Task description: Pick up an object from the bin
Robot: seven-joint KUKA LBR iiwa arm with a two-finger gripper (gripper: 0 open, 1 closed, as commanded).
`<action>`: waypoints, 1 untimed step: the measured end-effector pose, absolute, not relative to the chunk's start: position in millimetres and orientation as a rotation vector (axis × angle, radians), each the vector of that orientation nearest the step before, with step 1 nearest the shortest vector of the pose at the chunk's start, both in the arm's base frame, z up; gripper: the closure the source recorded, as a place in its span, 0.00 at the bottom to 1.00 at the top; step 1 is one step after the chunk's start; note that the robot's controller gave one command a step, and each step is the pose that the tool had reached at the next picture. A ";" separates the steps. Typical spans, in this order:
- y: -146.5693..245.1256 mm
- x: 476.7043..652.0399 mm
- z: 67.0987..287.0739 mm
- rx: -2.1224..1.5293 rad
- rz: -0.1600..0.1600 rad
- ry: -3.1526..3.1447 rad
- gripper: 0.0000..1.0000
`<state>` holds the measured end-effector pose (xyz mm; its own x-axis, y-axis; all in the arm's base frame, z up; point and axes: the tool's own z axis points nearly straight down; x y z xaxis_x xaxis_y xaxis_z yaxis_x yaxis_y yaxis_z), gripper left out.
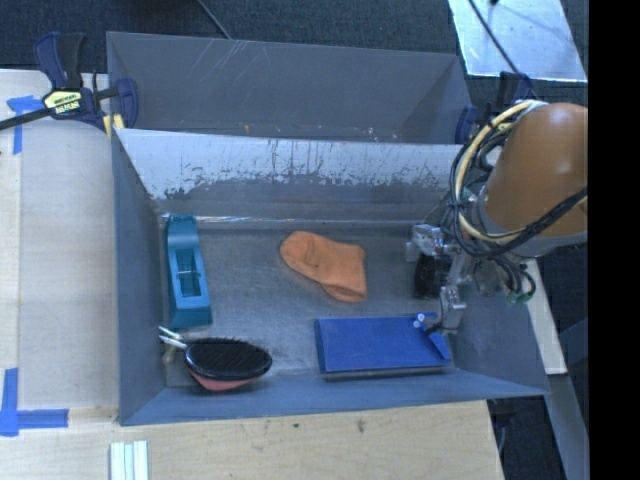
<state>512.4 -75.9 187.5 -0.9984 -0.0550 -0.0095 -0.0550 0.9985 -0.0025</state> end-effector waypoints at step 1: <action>-60.4 519.3 158.8 0.010 0.002 3.143 0.00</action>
Offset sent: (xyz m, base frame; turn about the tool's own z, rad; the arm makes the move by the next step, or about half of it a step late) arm 0.0440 0.0272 -0.0537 0.0952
